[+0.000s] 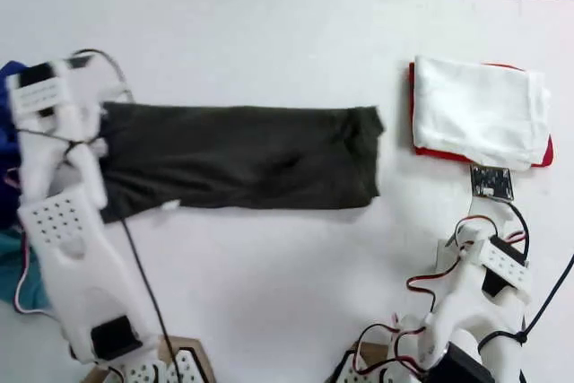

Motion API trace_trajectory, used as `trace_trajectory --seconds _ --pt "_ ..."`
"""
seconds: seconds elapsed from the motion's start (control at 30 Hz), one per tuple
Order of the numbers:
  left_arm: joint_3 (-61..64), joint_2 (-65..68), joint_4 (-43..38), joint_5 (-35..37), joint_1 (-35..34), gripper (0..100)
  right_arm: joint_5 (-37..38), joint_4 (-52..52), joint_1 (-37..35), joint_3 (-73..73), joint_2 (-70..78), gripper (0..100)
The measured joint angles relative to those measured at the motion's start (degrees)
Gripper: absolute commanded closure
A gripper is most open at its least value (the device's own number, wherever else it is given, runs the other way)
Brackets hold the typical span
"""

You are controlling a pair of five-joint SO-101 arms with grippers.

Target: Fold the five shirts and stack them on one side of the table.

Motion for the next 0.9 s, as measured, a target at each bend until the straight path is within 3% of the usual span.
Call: trace_trajectory --seconds 0.17,0.4,0.6,0.9 --pt "-6.0 0.0 2.4 -1.9 -5.5 97 0.0 0.0 0.0 0.0 0.0 97.9" --pt "-3.5 -0.4 2.6 -2.1 -3.6 97 0.0 0.0 0.0 0.0 0.0 97.9" --pt "9.9 -12.0 2.6 -0.4 5.7 97 0.0 0.0 0.0 0.0 0.0 97.9" --pt "18.2 -35.2 2.6 -0.4 28.0 97 0.0 0.0 0.0 0.0 0.0 97.9"
